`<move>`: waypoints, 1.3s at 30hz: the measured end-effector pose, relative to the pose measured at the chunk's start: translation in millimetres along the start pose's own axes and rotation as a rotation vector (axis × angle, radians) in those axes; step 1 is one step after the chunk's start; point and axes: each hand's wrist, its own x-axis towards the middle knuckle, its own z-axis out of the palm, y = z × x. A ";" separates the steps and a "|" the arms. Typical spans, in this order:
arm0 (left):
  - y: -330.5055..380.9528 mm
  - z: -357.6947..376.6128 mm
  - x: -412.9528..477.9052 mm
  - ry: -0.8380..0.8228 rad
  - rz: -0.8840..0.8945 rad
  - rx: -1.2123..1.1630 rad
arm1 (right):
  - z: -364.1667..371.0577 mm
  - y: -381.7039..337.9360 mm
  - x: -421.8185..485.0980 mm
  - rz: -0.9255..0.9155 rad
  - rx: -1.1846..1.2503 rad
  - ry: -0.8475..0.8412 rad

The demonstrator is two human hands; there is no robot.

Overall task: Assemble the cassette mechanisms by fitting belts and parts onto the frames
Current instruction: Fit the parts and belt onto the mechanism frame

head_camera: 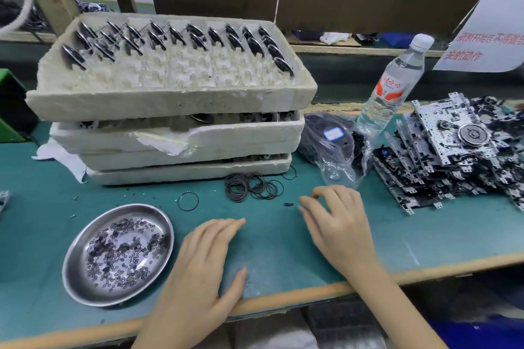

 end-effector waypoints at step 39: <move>-152.6 -163.7 -28.4 -0.573 -0.442 1.789 | 15.3 -76.7 8.3 0.230 0.328 -0.046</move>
